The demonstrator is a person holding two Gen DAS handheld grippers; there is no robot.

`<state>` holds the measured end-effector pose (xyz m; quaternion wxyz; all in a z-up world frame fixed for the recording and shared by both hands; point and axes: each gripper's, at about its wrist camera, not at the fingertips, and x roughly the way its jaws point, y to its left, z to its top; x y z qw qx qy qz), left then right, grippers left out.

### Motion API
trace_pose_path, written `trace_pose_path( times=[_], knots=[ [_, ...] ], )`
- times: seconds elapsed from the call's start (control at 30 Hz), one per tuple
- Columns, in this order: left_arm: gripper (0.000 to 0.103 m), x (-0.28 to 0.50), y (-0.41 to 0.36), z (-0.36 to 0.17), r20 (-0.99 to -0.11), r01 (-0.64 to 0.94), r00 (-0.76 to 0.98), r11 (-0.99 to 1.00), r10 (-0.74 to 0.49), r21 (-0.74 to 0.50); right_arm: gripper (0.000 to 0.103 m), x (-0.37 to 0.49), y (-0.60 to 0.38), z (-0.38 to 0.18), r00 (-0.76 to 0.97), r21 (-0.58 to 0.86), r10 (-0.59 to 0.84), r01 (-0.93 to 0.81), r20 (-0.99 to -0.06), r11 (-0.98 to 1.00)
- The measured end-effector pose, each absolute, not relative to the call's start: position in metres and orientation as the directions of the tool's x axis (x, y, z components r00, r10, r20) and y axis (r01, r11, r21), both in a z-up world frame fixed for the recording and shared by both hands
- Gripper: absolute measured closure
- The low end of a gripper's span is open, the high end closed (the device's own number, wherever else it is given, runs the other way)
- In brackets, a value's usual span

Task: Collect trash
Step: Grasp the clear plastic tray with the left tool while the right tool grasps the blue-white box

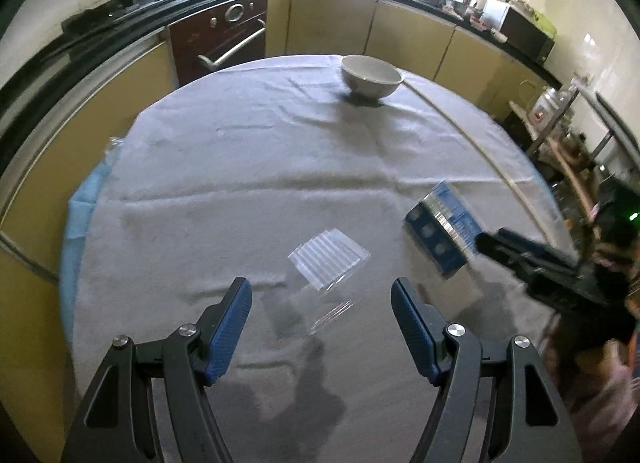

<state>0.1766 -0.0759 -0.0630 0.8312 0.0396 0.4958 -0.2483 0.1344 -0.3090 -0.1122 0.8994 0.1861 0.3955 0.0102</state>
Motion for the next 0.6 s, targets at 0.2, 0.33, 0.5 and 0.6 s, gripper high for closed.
trace_pose_path(
  times=[0.2,0.33,0.5,0.6],
  knots=[
    [0.030,0.201,-0.089,-0.056,-0.849,0.416,0.355,0.880,-0.390,-0.231,0.027,0.150,-0.311,-0.116,0.691,0.342,0.173,0.114,-0.701,0.933],
    [0.030,0.219,-0.093,-0.072,-0.881,0.350,0.325,0.909,-0.343,-0.225,0.027,0.164,-0.305,-0.126,0.664,0.265,0.123,0.117,-0.737,0.957],
    [0.030,0.224,-0.098,-0.094,-0.909,0.308,0.282,0.926,-0.308,-0.218,0.027,0.175,-0.302,-0.138,0.639,0.203,0.082,0.118,-0.765,0.972],
    [0.030,0.223,-0.101,-0.102,-0.916,0.312,0.266,0.926,-0.299,-0.212,0.027,0.174,-0.306,-0.144,0.637,0.211,0.078,0.136,-0.767,0.968]
  ],
)
